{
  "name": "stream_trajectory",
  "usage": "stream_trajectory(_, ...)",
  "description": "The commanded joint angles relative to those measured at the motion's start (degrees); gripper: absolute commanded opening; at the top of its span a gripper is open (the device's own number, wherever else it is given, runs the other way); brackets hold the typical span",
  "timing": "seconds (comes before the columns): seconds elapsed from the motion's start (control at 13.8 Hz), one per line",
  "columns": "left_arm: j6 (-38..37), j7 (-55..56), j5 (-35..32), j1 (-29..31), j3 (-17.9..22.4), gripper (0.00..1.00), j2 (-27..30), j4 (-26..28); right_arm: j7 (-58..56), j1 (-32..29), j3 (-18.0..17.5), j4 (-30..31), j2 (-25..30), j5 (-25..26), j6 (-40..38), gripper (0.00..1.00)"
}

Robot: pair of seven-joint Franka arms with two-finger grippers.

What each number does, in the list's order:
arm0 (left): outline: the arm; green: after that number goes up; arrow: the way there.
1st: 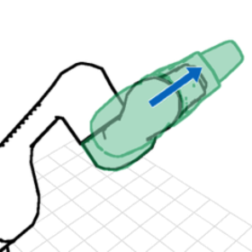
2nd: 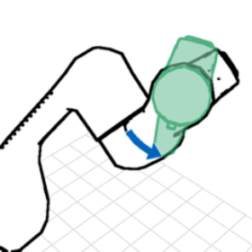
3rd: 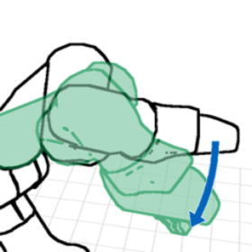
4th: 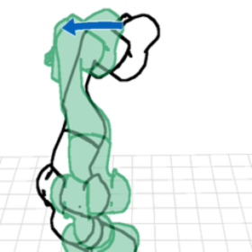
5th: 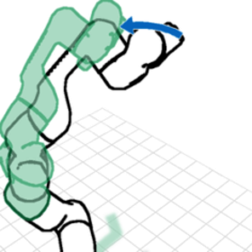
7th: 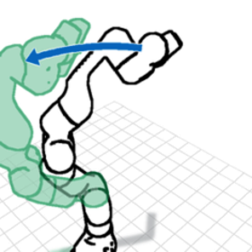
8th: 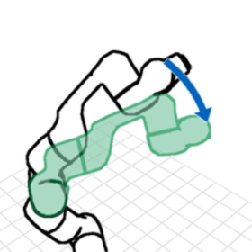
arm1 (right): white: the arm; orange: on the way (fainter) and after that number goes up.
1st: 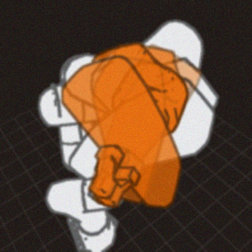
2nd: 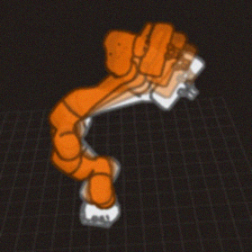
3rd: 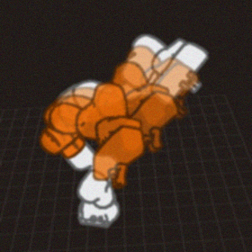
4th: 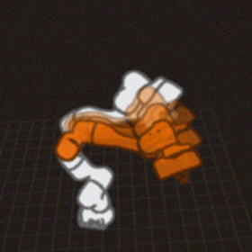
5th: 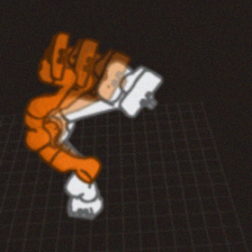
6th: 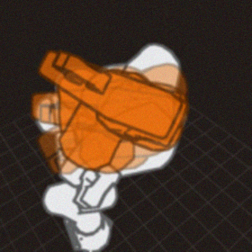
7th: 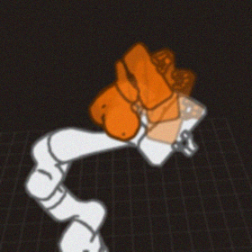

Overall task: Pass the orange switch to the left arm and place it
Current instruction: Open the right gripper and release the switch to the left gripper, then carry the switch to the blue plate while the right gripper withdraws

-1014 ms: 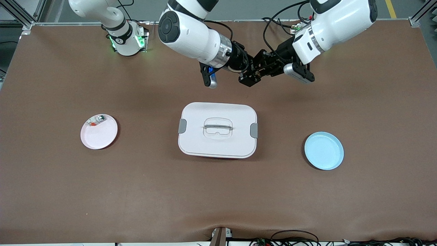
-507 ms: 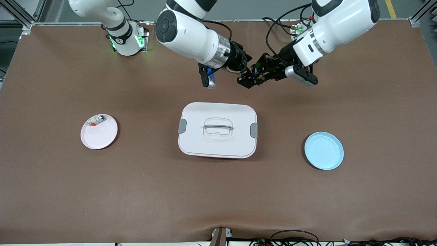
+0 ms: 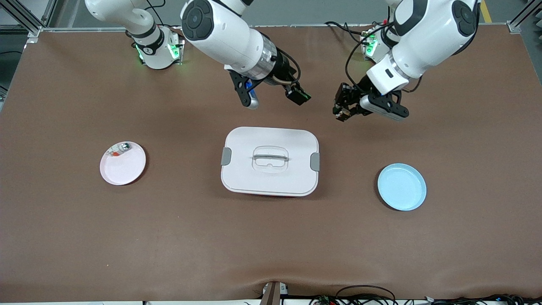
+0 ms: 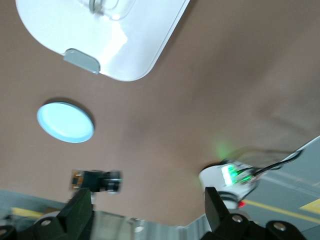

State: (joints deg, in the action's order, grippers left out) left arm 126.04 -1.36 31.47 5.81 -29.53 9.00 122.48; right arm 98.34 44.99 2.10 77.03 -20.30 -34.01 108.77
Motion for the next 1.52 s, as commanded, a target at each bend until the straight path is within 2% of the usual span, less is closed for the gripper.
stream_trajectory(0.0,-0.6,-6.7,-5.2,3.3,-0.4,0.0,-2.1,-0.9,-7.1,-2.9,-0.3,1.1,2.9,4.2,-6.8,1.0)
stream_trajectory(0.14,-1.3,-12.1,-9.9,5.8,-0.5,0.0,-4.0,-0.9,-16.1,-4.2,-0.3,3.8,5.5,8.2,-11.0,1.0)
stream_trajectory(0.29,-1.3,-18.1,-13.0,7.8,-0.4,0.0,-5.7,-1.0,-23.9,-5.3,-0.3,9.4,9.4,10.9,-11.2,1.0)
stream_trajectory(0.43,-1.3,-25.1,-16.4,10.4,-0.4,0.0,-8.3,-1.4,-31.2,-5.8,-0.3,14.7,13.1,16.4,-11.3,1.0)
stream_trajectory(0.58,-1.3,-31.9,-21.7,12.5,-0.4,0.0,-11.7,-2.6,-35.4,-6.2,-0.2,17.5,15.4,17.9,-11.4,1.0)
stream_trajectory(1.01,-0.7,-41.7,-36.5,14.2,-0.3,0.0,-20.7,-6.5,-59.8,-16.0,-0.2,25.8,22.0,22.9,-12.3,1.0)
stream_trajectory(1.23,-0.1,-46.4,-40.1,14.4,-0.3,0.0,-24.0,-8.5,-70.7,-21.8,-0.2,27.4,22.4,26.3,-13.2,1.0)
stream_trajectory(1.45,2.1,-48.2,-46.3,14.5,-0.3,0.0,-26.3,-8.5,-81.6,-28.7,-0.2,28.2,22.4,26.4,-13.2,1.0)
